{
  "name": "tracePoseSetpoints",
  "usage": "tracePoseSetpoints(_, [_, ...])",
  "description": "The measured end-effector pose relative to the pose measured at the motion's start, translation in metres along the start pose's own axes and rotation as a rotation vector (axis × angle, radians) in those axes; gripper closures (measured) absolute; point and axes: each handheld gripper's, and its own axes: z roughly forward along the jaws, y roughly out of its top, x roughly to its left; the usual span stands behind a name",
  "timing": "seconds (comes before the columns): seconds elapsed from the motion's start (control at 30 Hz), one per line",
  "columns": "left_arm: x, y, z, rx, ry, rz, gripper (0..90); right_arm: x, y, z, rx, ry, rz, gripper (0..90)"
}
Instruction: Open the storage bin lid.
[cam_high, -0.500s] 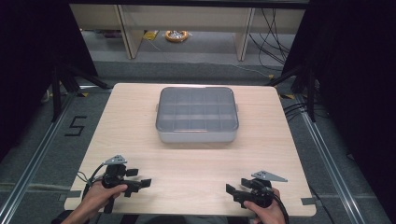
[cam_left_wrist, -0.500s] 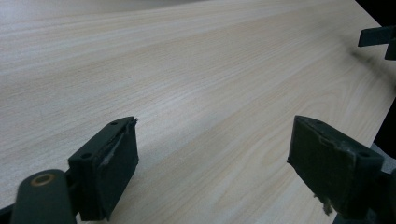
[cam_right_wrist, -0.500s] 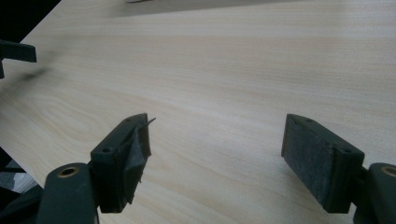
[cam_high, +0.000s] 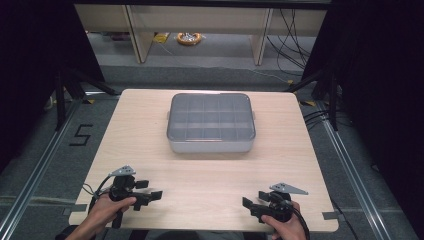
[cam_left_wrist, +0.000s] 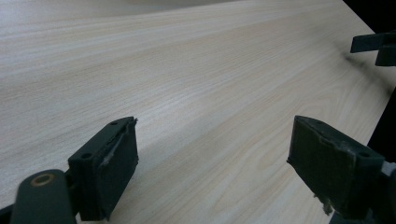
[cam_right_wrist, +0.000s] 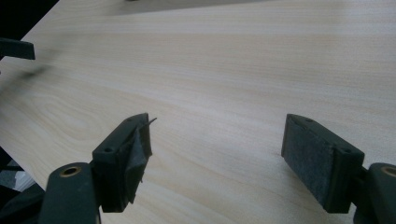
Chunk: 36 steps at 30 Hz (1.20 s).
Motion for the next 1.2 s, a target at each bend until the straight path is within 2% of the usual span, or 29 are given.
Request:
tracePoseSetpoints(0.03, [0.0, 0.001, 0.0, -0.005, -0.001, -0.01, 15.4, 0.0, 0.0, 0.0, 0.001, 0.016, 0.003, 25.1])
tracePoseSetpoints(0.07, [0.0, 0.001, 0.0, -0.009, 0.001, -0.002, 15.2, 0.0, 0.0, 0.0, 0.004, 0.011, 0.002, 25.1])
tracePoseSetpoints(0.1, [0.0, 0.001, 0.0, -0.012, 0.0, 0.0, 15.1, 0.0, 0.0, 0.0, 0.008, -0.016, -0.002, 25.2])
tracePoseSetpoints(0.13, [0.0, 0.001, 0.0, -0.012, 0.0, 0.0, 15.0, -0.001, 0.0, 0.001, -0.003, 0.011, 0.003, 25.2])
tracePoseSetpoints(0.17, [0.0, 0.002, 0.0, -0.024, 0.0, -0.014, 14.9, 0.003, 0.0, 0.0, 0.001, 0.012, 0.052, 25.2])
tracePoseSetpoints(0.2, [0.0, 0.002, 0.0, -0.024, 0.0, -0.014, 14.9, -0.001, 0.001, 0.0, -0.003, 0.003, 0.011, 25.2])
tracePoseSetpoints(0.23, [0.001, 0.003, -0.001, -0.029, -0.006, -0.017, 14.9, -0.002, 0.001, 0.0, -0.009, 0.025, 0.024, 25.2])
tracePoseSetpoints(0.3, [0.002, 0.005, 0.0, -0.043, -0.007, -0.027, 14.9, -0.003, 0.001, 0.001, -0.018, 0.011, 0.03, 25.1])
tracePoseSetpoints(0.37, [0.003, 0.007, 0.001, -0.042, -0.01, -0.036, 14.9, -0.002, 0.002, 0.002, -0.022, 0.023, 0.047, 24.9])
tracePoseSetpoints(0.4, [0.004, 0.008, 0.001, -0.048, -0.012, -0.04, 14.9, -0.003, 0.003, 0.001, -0.028, 0.038, 0.038, 24.4])
tracePoseSetpoints(0.5, [0.006, 0.011, 0.002, -0.053, -0.015, -0.053, 15.0, -0.004, 0.009, 0.002, -0.048, 0.042, 0.043, 24.2])
tracePoseSetpoints(0.53, [0.007, 0.012, 0.002, -0.048, -0.016, -0.051, 15.0, -0.004, 0.011, 0.003, -0.055, 0.031, 0.042, 24.3])
tracePoseSetpoints(0.57, [0.006, 0.013, 0.003, -0.049, -0.011, -0.058, 15.2, -0.003, 0.012, 0.003, -0.062, 0.03, 0.068, 24.7])
tracePoseSetpoints(0.6, [0.007, 0.014, 0.004, -0.04, -0.009, -0.051, 15.5, -0.006, 0.014, 0.003, -0.067, 0.028, 0.053, 25.4])
tracePoseSetpoints(0.73, [0.008, 0.018, 0.009, -0.04, -0.008, -0.061, 16.2, -0.008, 0.019, 0.007, -0.073, 0.024, 0.058, 26.1])
tracePoseSetpoints(0.87, [0.009, 0.026, 0.012, -0.05, 0.009, -0.05, 16.2, -0.011, 0.025, 0.009, -0.082, 0.012, 0.055, 26.7])
tracePoseSetpoints(0.9, [0.01, 0.027, 0.013, -0.056, 0.006, -0.05, 16.2, -0.011, 0.026, 0.009, -0.086, 0.012, 0.061, 26.7])
tracePoseSetpoints(0.93, [0.011, 0.029, 0.013, -0.046, 0.004, -0.046, 16.2, -0.01, 0.027, 0.009, -0.079, 0.008, 0.092, 26.8])
tracePoseSetpoints(0.97, [0.012, 0.031, 0.014, -0.06, 0.009, -0.055, 16.3, -0.01, 0.028, 0.01, -0.083, 0.014, 0.115, 26.9])
tracePoseSetpoints(1.0, [0.012, 0.031, 0.014, -0.06, 0.009, -0.055, 16.2, -0.01, 0.028, 0.01, -0.083, 0.014, 0.115, 26.9])
tracePoseSetpoints(1.03, [0.014, 0.035, 0.013, -0.058, 0.01, -0.059, 16.2, -0.017, 0.033, 0.011, -0.093, 0.015, 0.098, 27.0])
tracePoseSetpoints(1.17, [0.018, 0.04, 0.013, -0.075, 0.012, -0.072, 16.3, -0.024, 0.045, 0.01, -0.122, 0.001, 0.096, 27.4])
tracePoseSetpoints(1.2, [0.019, 0.041, 0.014, -0.079, 0.014, -0.073, 16.3, -0.021, 0.049, 0.008, -0.115, 0.005, 0.152, 27.5])
